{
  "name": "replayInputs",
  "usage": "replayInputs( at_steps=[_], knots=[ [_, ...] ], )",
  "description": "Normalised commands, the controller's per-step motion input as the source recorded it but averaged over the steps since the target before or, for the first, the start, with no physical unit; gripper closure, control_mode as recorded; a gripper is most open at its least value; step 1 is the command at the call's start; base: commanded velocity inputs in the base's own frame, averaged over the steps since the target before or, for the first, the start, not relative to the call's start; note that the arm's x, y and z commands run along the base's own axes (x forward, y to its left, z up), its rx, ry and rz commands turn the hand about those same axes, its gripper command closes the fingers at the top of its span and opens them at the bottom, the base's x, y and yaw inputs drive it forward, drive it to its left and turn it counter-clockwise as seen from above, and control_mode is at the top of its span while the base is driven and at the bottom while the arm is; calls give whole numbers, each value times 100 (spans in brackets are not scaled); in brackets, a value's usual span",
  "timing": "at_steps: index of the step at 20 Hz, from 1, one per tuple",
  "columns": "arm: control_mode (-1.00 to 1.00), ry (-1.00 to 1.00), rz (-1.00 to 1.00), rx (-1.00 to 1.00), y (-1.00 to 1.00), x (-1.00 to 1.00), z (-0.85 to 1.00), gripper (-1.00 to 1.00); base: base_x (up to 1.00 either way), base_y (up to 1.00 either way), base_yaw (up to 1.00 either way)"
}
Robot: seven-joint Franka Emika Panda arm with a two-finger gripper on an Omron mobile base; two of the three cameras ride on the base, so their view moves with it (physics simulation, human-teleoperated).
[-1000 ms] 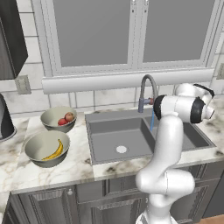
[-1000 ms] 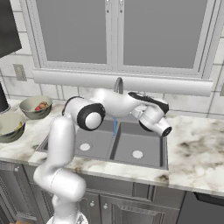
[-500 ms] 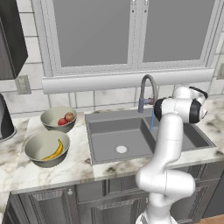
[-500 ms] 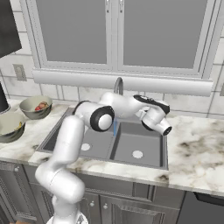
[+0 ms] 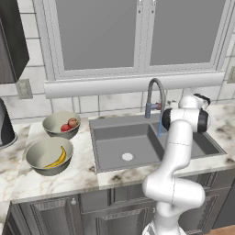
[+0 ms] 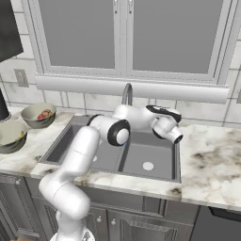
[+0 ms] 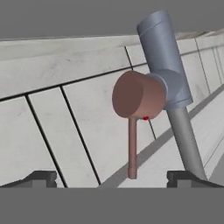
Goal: Pick the peachs from the sink and place them in one bowl. Place the banana in the other bowl. Then turn off the sink faucet.
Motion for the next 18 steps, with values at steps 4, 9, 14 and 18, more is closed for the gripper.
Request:
replayInputs(
  at_steps=[4,9,14,18],
  knots=[
    [-100,2,0,3,13,29,0,-100,0,0,0],
    [-100,1,0,2,23,25,-2,-100,0,0,0],
    [-100,0,0,3,22,26,-6,-100,0,0,0],
    [-100,0,0,3,10,25,-9,-100,0,0,0]
  ],
)
